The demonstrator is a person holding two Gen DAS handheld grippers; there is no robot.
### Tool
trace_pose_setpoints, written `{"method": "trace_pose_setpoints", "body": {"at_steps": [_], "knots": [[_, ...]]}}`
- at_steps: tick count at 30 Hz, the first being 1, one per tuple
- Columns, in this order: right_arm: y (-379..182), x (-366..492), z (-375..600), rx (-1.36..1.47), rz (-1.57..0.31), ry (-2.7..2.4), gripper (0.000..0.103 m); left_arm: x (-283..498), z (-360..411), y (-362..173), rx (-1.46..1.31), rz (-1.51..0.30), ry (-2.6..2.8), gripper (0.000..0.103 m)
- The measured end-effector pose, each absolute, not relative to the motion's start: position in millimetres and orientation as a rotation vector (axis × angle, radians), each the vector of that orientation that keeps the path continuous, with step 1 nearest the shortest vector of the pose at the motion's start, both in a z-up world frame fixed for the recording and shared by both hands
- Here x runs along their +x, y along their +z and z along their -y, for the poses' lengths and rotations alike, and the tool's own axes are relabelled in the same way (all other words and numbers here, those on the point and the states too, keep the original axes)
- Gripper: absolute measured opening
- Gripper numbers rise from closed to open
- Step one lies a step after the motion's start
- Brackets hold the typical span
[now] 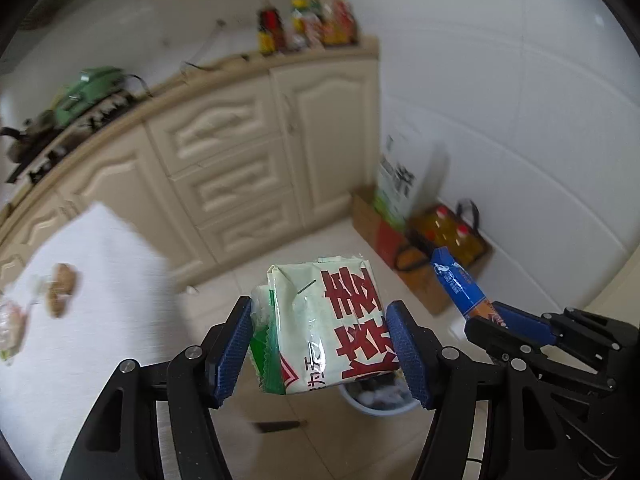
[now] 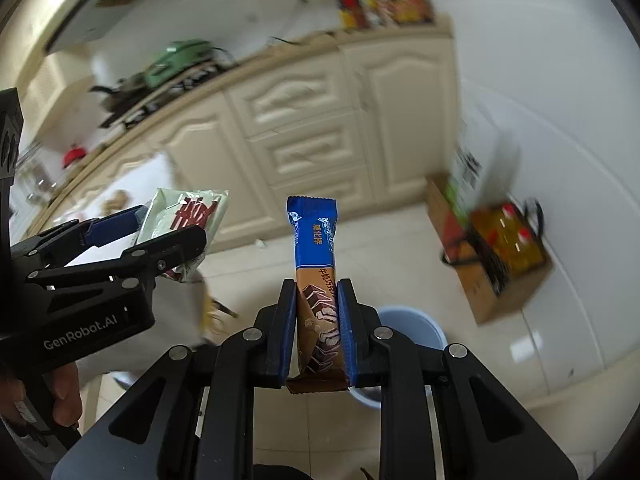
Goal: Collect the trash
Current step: 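Carry the packet and chocolate bar over the blue bin and open both grippers, then move both grippers back over the table toward the remaining items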
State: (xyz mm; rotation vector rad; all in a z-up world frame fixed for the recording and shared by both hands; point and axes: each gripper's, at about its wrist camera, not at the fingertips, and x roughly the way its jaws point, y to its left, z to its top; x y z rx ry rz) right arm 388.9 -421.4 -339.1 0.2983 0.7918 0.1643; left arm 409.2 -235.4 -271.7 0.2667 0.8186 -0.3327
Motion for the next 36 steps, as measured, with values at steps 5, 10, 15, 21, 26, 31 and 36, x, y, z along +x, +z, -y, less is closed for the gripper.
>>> {"method": "trace_pose_setpoints", "body": {"at_steps": [5, 10, 15, 21, 26, 31, 36], "knots": [[-383.7, 398.8, 462.3, 0.370, -0.852, 0.112, 0.020, 451.3, 278.4, -302.9, 0.307, -0.875, -0.364, 0.064], [-414.6, 408.8, 481.6, 0.406, -0.895, 0.091, 0.020, 513.0, 322.3, -338.6, 0.337, -0.935, -0.378, 0.067], [-440.7, 418.4, 490.1, 0.432, -0.928, 0.081, 0.020, 532.3, 341.5, -365.0, 0.351, -0.947, -0.353, 0.085], [-459.6, 427.9, 490.9, 0.455, -0.954, 0.077, 0.020, 533.0, 343.1, -379.1, 0.354, -0.960, -0.329, 0.085], [-461.6, 434.1, 486.1, 0.449, -0.954, 0.073, 0.022, 528.2, 337.8, -374.9, 0.346, -0.953, -0.317, 0.085], [-449.4, 434.3, 481.4, 0.436, -0.943, 0.058, 0.029, 510.1, 328.0, -356.0, 0.337, -0.926, -0.318, 0.085], [-422.0, 425.0, 475.0, 0.411, -0.914, 0.043, 0.036, 485.3, 313.1, -329.6, 0.302, -0.881, -0.331, 0.085]]}}
